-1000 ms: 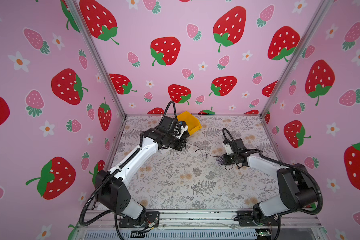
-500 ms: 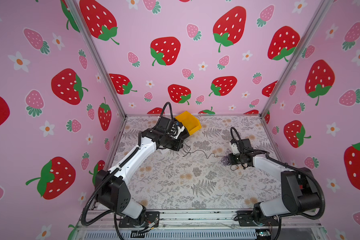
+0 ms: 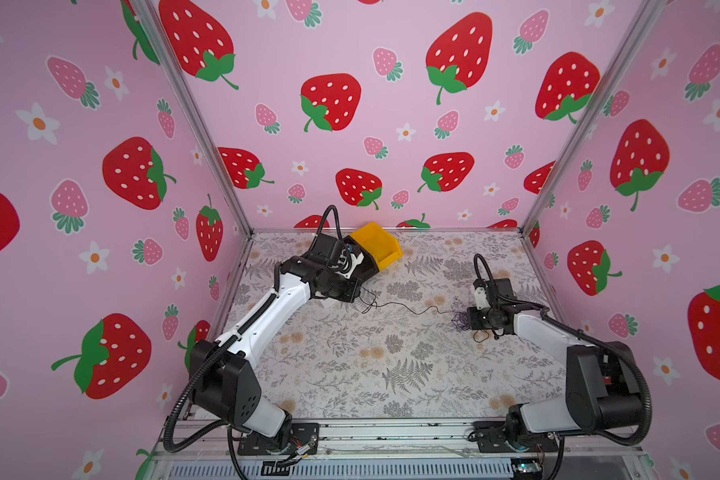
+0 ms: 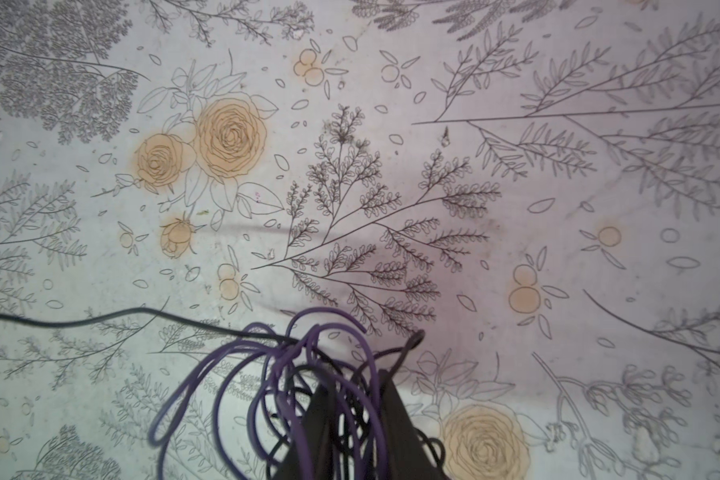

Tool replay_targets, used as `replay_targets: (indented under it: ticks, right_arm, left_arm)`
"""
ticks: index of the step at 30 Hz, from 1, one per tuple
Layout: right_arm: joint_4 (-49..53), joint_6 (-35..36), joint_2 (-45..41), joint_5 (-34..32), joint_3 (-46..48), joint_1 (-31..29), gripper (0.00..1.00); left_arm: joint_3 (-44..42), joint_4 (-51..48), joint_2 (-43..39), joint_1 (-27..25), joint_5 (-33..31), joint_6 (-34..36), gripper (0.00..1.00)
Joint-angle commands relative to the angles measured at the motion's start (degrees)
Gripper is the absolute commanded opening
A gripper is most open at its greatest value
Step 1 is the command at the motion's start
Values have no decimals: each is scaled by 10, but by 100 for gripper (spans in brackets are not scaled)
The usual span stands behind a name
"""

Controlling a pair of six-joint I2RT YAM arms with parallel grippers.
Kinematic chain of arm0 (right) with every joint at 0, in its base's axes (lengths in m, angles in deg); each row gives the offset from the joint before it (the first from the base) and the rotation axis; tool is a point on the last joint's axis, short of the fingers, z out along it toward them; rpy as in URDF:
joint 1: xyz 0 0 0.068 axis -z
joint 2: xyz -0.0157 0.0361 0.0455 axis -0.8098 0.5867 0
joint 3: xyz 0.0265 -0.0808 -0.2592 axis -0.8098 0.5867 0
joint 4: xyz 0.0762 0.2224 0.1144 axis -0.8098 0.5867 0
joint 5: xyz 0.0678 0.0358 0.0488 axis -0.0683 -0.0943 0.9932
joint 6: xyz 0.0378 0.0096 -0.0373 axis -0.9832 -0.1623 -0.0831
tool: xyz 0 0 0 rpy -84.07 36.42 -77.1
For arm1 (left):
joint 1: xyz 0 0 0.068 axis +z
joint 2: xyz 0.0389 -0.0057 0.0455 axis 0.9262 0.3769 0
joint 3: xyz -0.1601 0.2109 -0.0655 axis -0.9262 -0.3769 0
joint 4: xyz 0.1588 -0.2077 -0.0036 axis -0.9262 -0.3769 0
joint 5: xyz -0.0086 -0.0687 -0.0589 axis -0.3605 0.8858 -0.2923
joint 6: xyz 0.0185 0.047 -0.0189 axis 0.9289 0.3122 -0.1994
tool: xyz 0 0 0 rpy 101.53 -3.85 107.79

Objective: Untangle the cables
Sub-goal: 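Draw the left gripper farther along the black cable, stretching it from the tangle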

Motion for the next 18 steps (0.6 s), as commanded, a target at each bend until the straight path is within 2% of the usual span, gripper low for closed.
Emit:
replay_targets:
  ticks: [1,9,18]
  right_arm:
    - [16,6,-2,-14,4,6,20]
    - [36,-3,15,-59,-8,9,23]
    - [36,-4,24,-74,-10,13,26]
  left_arm:
    - [-13,-26,-15,14,-15,14,0]
    - [-25,-38,-34,50,-27,22,0]
    - [-28,-38,-37,53,-19,19,0]
